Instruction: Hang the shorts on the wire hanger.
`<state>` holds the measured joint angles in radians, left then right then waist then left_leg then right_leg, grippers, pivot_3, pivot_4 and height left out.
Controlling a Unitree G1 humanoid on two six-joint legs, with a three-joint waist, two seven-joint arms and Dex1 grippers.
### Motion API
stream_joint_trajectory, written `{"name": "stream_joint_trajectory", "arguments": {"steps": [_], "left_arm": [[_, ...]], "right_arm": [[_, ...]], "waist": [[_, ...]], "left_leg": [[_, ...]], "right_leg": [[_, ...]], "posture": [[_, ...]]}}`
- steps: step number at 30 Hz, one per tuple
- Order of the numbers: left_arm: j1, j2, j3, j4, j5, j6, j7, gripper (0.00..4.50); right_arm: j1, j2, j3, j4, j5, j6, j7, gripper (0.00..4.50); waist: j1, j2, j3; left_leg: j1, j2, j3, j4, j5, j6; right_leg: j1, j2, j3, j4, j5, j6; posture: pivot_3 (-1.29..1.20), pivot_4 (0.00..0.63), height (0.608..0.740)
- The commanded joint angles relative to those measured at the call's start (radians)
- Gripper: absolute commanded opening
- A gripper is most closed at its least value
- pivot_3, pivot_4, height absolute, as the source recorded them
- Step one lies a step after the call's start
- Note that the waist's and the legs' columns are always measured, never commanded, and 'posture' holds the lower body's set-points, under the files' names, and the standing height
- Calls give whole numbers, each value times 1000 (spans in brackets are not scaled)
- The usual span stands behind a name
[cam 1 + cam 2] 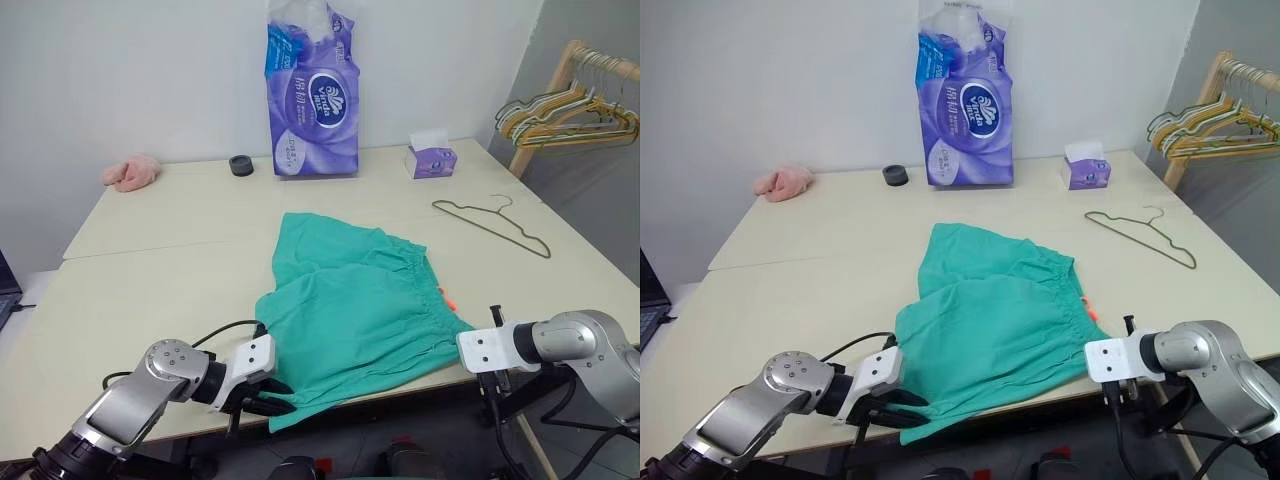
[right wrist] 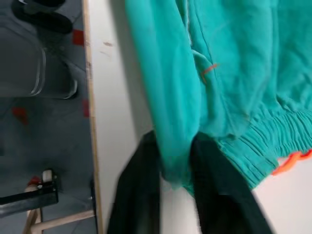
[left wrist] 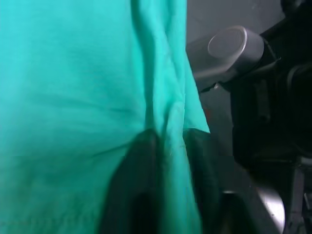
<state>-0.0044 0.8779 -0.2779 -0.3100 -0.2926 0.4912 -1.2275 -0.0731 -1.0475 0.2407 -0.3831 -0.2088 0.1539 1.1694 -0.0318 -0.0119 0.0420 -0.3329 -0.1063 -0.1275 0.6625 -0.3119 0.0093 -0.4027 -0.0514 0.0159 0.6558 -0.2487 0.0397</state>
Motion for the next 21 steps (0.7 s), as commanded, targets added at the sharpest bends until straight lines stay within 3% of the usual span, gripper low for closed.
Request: {"name": "stream_joint_trajectory", "arguments": {"steps": [1, 5, 8, 14, 21], "left_arm": [[11, 15, 27, -41, -20, 8, 4, 2427], [17, 7, 63, -67, -53, 20, 17, 3666], [1, -33, 112, -96, -124, 56, 49, 4494], [-108, -171, 209, -147, -267, 170, 191, 4494], [-294, -318, 151, -91, -150, 145, 394, 4494]], "right_arm": [[0, -31, -57, -63, 103, 27, 71, 2298], [-30, -10, -161, -57, 259, 96, 80, 3666], [-59, 32, -260, -50, 392, 202, 51, 3679], [-152, 132, -448, 34, 567, 425, -94, 3679], [-274, 207, -461, 352, 416, 383, -393, 3679]], "waist": [[0, 0, 0], [1, 0, 0], [2, -1, 1], [7, -2, 1], [4, -1, 0]], "left_leg": [[0, 0, 0, 0, 0, 0], [0, 0, 0, 0, 0, 0], [0, 0, 0, 0, 0, 0], [0, 0, -1, 1, 0, 0], [4, -1, -2, 1, 0, 0]], "right_leg": [[0, 0, 0, 0, 0, 0], [0, 0, 0, 0, 0, 0], [0, 0, 0, 0, 0, 0], [2, 0, -1, -3, 2, 2], [11, 0, -1, -11, 8, 0]], "posture": [[-139, 0, 740], [-135, 0, 740], [-133, 0, 740], [-135, 0, 740], [-146, 0, 740]]}}
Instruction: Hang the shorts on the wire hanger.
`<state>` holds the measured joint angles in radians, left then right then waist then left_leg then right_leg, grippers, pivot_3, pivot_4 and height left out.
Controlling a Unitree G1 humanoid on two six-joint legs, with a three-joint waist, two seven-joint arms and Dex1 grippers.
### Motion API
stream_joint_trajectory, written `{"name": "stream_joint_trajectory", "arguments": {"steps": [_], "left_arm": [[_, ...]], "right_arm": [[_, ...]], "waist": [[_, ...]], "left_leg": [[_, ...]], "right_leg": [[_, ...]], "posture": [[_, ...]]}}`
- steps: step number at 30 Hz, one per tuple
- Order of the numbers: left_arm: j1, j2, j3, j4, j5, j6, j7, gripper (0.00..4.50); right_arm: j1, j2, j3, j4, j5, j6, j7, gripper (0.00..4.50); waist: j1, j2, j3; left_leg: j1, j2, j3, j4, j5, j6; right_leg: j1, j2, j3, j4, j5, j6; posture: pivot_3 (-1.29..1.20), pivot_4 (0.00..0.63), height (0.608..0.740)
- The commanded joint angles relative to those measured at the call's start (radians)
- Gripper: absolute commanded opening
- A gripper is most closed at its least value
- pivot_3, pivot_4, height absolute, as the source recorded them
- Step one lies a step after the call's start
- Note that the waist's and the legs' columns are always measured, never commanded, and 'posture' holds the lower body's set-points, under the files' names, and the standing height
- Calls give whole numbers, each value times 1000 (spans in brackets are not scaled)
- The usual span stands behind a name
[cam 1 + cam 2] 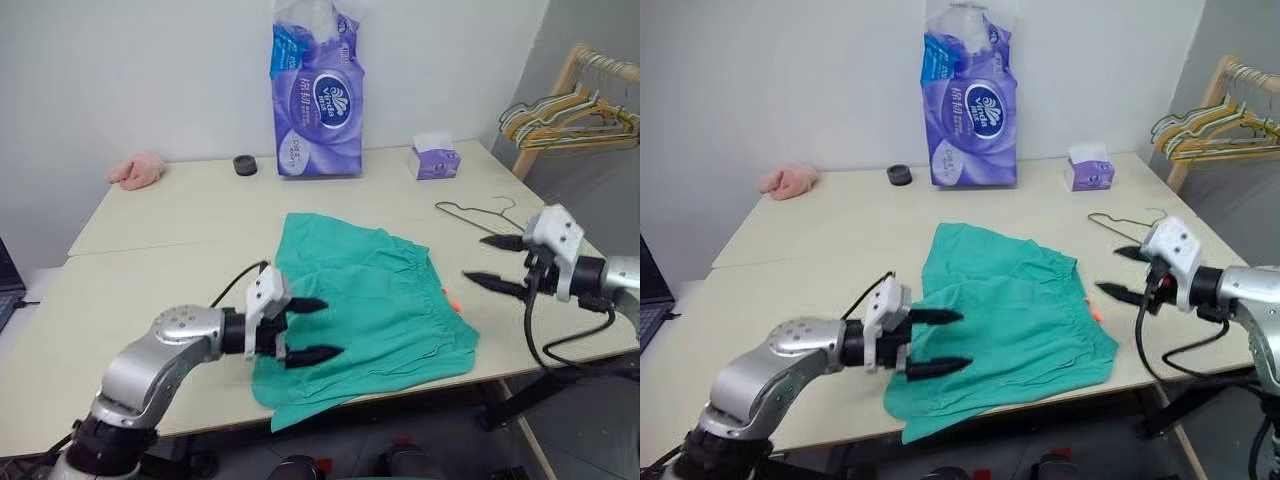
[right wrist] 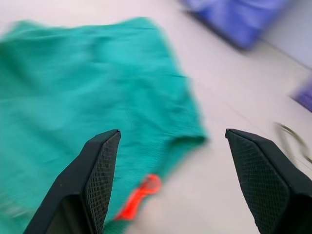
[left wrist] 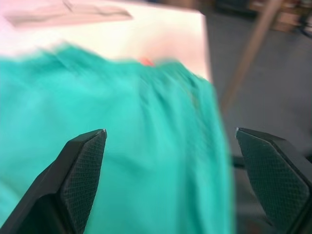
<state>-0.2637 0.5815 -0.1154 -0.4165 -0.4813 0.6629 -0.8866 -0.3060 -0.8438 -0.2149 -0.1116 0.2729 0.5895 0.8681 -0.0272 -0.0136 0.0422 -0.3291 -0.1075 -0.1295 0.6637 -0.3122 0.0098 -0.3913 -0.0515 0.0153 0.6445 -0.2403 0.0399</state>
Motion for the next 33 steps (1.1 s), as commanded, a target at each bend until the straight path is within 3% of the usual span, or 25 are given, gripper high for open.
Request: {"name": "stream_joint_trajectory", "arguments": {"steps": [1, 4, 10, 16, 23, 33], "left_arm": [[-46, -32, -15, 20, 45, -30, 63, 4494], [-127, -132, -68, 81, 126, -59, 170, 4494], [-189, -218, -127, 116, 188, -80, 220, 4494], [-232, -248, -157, 123, 226, -85, 236, 4494], [-232, -228, -131, 97, 216, -62, 228, 4494], [-181, -236, -70, 73, 216, -74, 299, 4494]], "right_arm": [[-58, 9, 2, 112, -74, -58, -110, 3679], [-212, 62, 57, 428, -220, -178, -338, 3679], [-457, 130, 55, 871, -229, -306, -414, 3679], [-672, 115, 31, 1287, -239, -398, -504, 3679], [-720, 119, 34, 1425, -277, -431, -601, 3679], [-699, 160, 38, 1417, -300, -542, -673, 3679]], "waist": [[-3, 2, -1], [-11, 2, -1], [-30, 3, -1], [-33, 3, -1], [-31, 3, 0], [-31, 4, -1]], "left_leg": [[0, 0, 1, 0, 0, -1], [0, 0, 4, 1, 1, -2], [0, 0, 5, 0, 1, -2], [-1, 0, 7, 0, 1, -1], [-1, 0, 7, -1, 1, -1], [-1, 0, 7, 0, 1, -1]], "right_leg": [[0, 0, 1, 0, 0, 0], [-1, 0, 2, 1, 0, -1], [-2, -1, 3, 0, 1, -2], [-3, -1, 5, 0, 2, -2], [-3, -1, 5, 0, 2, -2], [-3, 0, 6, 1, 2, -2]], "posture": [[-150, 0, 740], [-151, 0, 740], [-135, 10, 740], [-109, 23, 740], [-78, 18, 740], [-69, 9, 740]]}}
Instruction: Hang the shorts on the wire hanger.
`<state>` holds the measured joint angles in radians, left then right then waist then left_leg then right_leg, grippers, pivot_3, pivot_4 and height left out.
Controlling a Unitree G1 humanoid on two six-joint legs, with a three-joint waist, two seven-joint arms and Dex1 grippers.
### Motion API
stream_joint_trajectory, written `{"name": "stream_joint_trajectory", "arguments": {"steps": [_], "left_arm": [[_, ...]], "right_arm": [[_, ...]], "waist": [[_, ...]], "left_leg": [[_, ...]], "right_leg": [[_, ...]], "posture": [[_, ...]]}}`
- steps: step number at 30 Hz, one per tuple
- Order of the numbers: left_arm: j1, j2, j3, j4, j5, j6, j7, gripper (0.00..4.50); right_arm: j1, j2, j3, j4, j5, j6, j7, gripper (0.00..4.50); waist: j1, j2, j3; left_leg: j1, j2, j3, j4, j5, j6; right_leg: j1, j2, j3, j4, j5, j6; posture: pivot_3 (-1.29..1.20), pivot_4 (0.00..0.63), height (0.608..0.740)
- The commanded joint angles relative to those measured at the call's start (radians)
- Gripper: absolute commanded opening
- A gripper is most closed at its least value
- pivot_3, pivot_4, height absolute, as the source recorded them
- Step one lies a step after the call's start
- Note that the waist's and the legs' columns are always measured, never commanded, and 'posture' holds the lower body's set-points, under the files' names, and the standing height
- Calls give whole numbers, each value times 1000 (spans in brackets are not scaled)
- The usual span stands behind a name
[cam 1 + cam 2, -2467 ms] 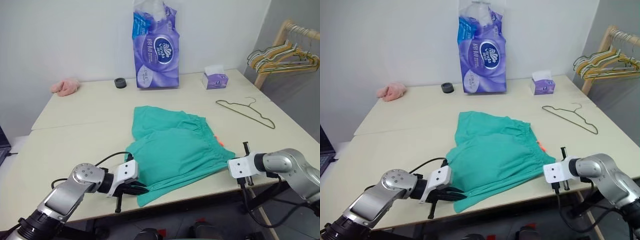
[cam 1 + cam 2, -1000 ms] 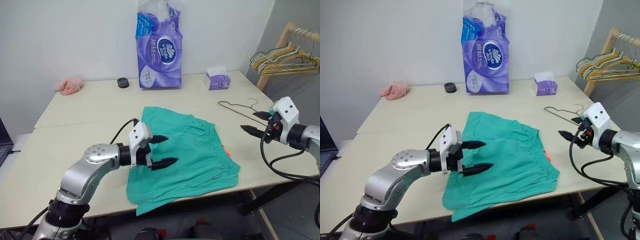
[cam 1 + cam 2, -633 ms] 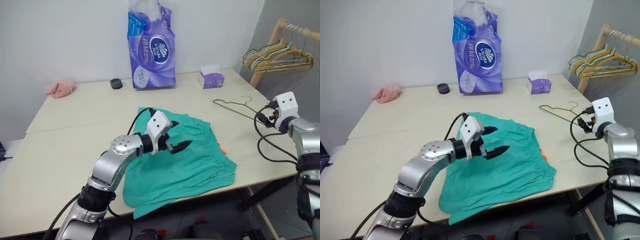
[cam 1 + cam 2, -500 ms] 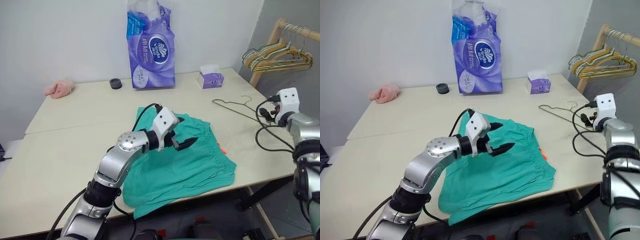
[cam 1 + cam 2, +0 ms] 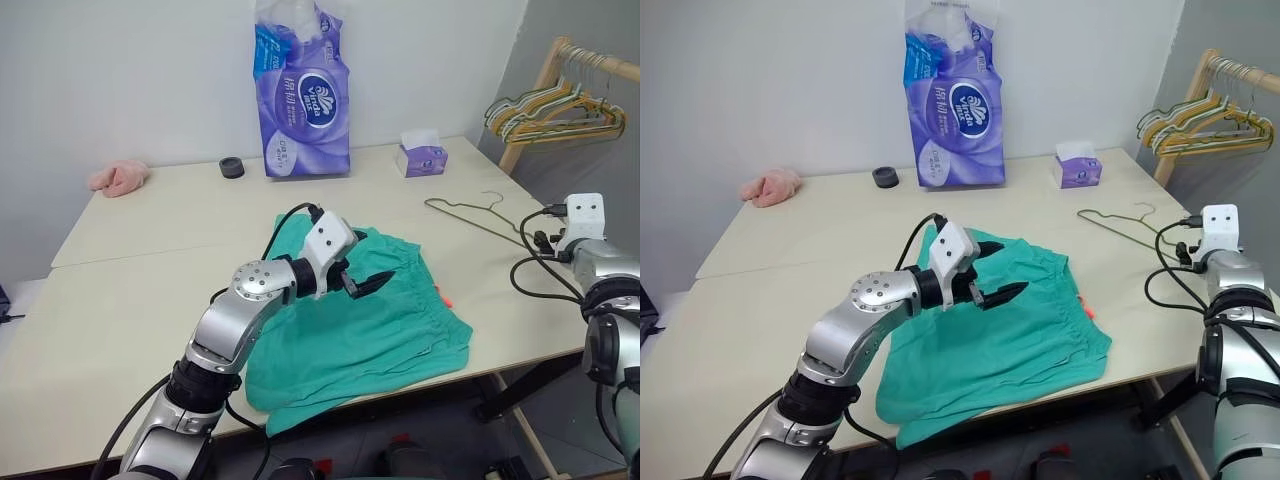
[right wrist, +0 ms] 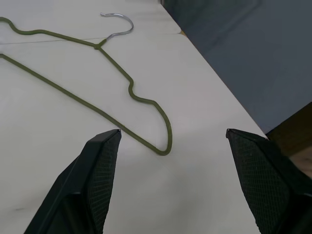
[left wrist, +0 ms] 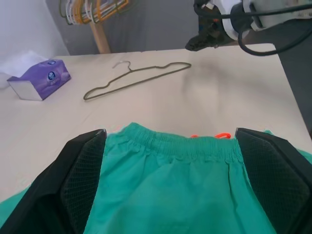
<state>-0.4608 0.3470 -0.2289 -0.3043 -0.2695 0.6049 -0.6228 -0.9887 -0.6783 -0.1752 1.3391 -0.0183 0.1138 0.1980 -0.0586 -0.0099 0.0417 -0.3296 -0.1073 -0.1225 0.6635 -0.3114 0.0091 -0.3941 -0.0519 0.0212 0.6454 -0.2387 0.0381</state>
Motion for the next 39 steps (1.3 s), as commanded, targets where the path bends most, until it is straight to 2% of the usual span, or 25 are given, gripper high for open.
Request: {"name": "stream_joint_trajectory", "arguments": {"steps": [1, 7, 12, 21, 25, 30, 39], "left_arm": [[28, -2, 50, -41, 11, -22, 49, 4494], [50, -11, 78, -10, 55, -65, 120, 4494], [44, -20, 120, 37, 86, -116, 182, 4494], [82, -58, 176, 69, 125, -150, 294, 4494], [77, -69, 171, 81, 135, -168, 303, 4494], [78, -83, 187, 98, 138, -185, 324, 4494], [80, -97, 188, 117, 149, -200, 351, 4494]], "right_arm": [[-11, -2, 2, -42, -9, -91, 10, 3679], [23, 29, -20, -113, 30, -185, 61, 3679], [152, 64, -24, -343, 71, -259, 142, 3679], [481, 169, -49, -944, 177, -82, 136, 3679], [554, 212, -64, -1141, 231, 11, 131, 3679], [630, 219, -45, -1278, 241, 83, 149, 3679], [682, 211, -31, -1323, 212, 114, 149, 3679]], "waist": [[0, 0, 0], [1, 0, 0], [1, 1, -1], [5, 1, -1], [5, 1, -2], [11, 1, -2], [13, 1, -2]], "left_leg": [[0, 0, 0, 0, 0, 0], [0, 0, 0, 1, 0, 0], [0, 0, 0, 1, 0, 0], [0, 0, -2, 1, 0, 0], [0, 0, -2, 1, 0, 0], [0, 0, -2, 1, 0, 0], [0, 0, -2, 1, 0, 0]], "right_leg": [[0, 0, 0, 0, 0, 0], [0, 0, 0, 0, 0, 1], [0, 0, 0, 0, 0, 1], [-1, 0, -1, 1, 1, 2], [-1, 0, -1, 1, 1, 2], [0, 0, -1, 1, 1, 2], [-1, 0, -2, 1, 1, 2]], "posture": [[-69, 8, 740], [-78, 2, 740], [-83, 0, 740], [-93, 0, 740], [-105, 0, 740], [-120, 7, 740], [-126, 10, 740]]}}
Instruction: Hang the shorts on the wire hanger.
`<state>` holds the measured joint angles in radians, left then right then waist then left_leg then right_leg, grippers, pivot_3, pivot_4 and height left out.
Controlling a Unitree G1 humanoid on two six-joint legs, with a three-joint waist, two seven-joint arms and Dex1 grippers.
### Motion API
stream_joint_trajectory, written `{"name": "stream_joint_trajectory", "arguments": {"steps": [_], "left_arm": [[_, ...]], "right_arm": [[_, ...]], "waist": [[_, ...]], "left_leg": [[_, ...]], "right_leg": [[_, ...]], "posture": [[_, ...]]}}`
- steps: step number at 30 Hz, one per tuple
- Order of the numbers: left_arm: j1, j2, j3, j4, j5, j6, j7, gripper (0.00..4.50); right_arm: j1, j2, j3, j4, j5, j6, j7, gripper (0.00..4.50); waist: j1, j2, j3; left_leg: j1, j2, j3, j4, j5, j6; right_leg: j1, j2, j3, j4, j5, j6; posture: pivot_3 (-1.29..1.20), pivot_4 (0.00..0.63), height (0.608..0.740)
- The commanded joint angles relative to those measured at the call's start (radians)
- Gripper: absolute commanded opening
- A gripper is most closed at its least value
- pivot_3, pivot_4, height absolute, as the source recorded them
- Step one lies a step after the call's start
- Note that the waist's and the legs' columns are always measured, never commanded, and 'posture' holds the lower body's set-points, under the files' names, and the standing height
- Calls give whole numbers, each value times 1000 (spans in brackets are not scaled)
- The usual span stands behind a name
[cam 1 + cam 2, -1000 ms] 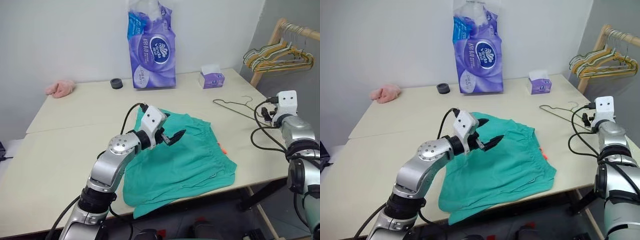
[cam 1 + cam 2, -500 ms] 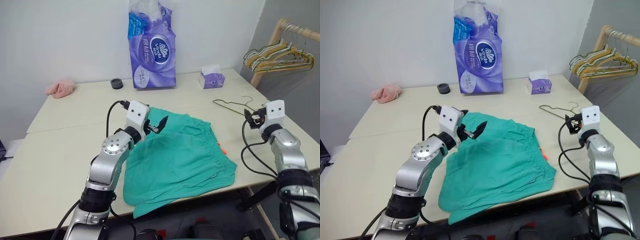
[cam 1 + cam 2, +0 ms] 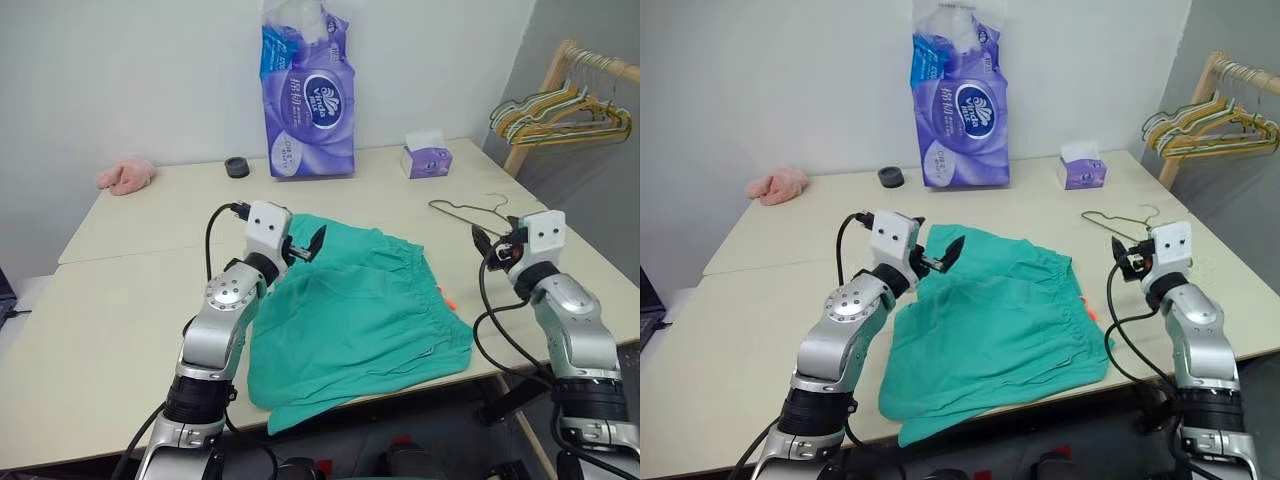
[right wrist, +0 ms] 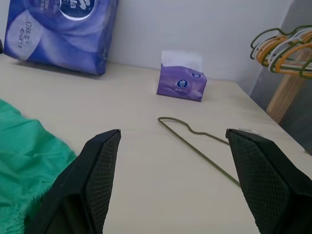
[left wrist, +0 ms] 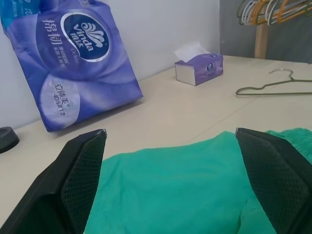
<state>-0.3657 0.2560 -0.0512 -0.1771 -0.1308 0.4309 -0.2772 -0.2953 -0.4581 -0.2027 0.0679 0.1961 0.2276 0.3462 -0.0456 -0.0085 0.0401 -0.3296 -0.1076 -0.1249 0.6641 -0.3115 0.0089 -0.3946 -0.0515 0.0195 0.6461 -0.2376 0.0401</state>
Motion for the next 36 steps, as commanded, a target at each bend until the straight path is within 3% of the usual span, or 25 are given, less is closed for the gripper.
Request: {"name": "stream_joint_trajectory", "arguments": {"steps": [1, 36], "left_arm": [[-15, -6, 9, -10, 11, -28, 7, 4494], [20, 2, 30, -15, 34, -32, 13, 4494]], "right_arm": [[-12, -9, -4, -52, -3, 1, 1, 3679], [-16, -9, -1, -55, -9, -10, 41, 3679]], "waist": [[0, 0, 0], [6, 0, 0]], "left_leg": [[0, 0, 0, 0, 0, 0], [0, 0, 0, 0, 0, 0]], "right_leg": [[0, 0, 0, 0, 0, 0], [0, 0, 0, 0, 0, 0]], "posture": [[-126, 10, 740], [-115, 4, 740]]}}
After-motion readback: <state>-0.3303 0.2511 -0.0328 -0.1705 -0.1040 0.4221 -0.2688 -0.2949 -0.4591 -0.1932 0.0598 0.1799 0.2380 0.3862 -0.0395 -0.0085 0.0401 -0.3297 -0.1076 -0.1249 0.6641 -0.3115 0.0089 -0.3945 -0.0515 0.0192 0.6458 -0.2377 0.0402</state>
